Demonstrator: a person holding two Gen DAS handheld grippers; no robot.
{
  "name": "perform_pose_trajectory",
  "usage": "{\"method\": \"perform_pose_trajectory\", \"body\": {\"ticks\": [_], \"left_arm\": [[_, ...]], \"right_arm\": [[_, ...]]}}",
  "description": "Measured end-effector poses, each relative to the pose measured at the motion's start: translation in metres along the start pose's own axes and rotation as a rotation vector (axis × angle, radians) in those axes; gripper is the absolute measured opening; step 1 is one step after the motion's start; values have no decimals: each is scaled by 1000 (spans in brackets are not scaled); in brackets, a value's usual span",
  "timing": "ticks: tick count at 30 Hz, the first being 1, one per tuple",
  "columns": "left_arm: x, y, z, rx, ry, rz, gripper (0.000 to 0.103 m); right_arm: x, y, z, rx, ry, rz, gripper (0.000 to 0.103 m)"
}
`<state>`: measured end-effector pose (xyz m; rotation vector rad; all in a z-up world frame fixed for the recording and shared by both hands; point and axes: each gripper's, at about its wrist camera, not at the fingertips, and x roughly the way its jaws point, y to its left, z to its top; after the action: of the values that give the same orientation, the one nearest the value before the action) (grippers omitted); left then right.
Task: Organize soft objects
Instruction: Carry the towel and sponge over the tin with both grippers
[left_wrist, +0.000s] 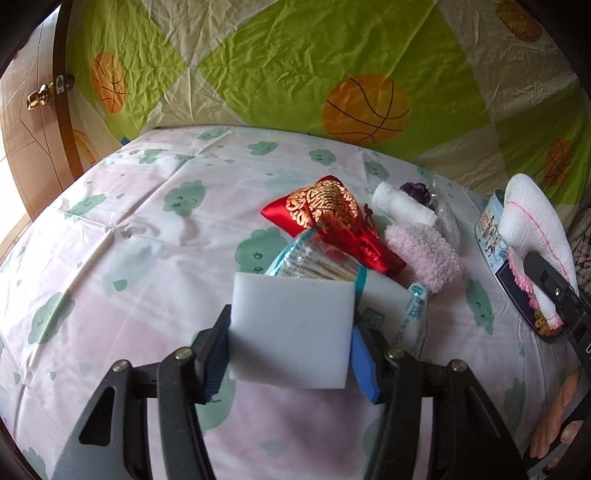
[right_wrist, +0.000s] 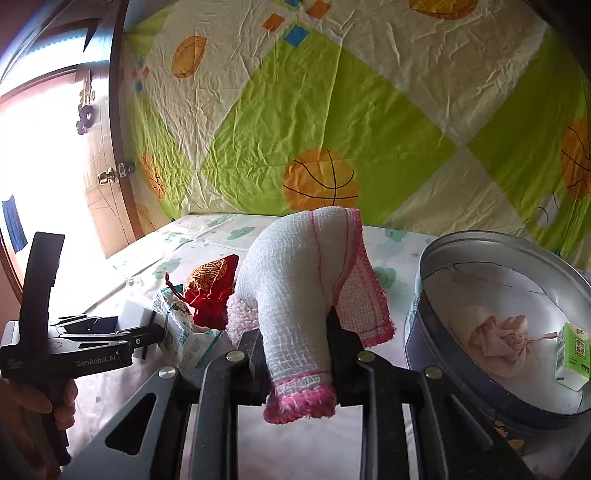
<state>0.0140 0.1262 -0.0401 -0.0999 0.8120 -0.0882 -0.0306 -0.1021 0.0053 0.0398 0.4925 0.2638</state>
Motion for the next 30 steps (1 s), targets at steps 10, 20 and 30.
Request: {"method": "perform_pose_trajectory", "body": {"ticks": [10, 20, 30], "left_arm": [[-39, 6, -4, -68, -221, 13, 55], [-51, -29, 10, -66, -291, -29, 56], [-51, -96, 21, 24, -322, -85, 56]], "right_arm": [[-18, 2, 4, -13, -101, -1, 26], [-41, -16, 4, -2, -184, -29, 26], [-65, -54, 7, 48, -266, -134, 26]]}}
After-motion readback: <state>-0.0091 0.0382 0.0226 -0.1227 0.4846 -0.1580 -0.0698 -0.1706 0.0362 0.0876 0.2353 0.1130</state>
